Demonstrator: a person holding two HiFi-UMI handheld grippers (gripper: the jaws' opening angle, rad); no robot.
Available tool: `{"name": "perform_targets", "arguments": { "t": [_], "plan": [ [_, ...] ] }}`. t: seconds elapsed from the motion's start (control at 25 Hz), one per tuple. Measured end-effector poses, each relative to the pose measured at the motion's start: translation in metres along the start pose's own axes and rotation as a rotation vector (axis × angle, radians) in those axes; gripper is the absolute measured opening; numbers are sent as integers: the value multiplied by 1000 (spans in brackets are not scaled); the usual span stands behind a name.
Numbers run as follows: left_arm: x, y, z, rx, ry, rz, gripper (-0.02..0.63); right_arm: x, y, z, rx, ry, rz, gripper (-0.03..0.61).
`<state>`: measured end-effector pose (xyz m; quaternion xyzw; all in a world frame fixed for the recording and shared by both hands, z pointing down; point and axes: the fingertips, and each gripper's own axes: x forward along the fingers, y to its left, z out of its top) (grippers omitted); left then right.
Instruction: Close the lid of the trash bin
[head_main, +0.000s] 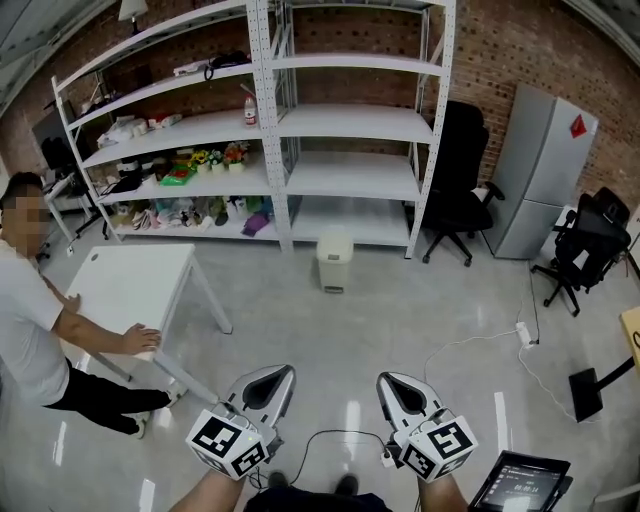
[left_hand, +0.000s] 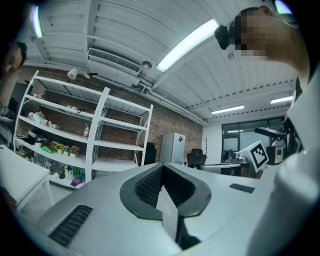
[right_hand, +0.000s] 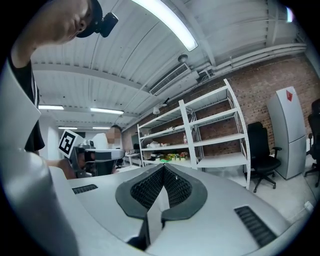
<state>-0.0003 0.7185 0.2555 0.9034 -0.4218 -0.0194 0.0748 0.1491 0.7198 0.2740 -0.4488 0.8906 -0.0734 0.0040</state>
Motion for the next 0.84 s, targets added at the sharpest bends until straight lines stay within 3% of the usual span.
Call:
{"name": "perform_targets", "arguments": {
  "t": [0.28,0.48,0.84],
  "plan": [
    [-45,4,11,23,-15,-30,-9,-3,38,12,-1,-18,-46,6],
    [-74,18,13,30,-34,-32,-9,4,74,19,-48,-24,-41,6],
    [-97,38,20,29,-55,-21,-9,20,100,23,-60,-30,-32,6]
  ]
}}
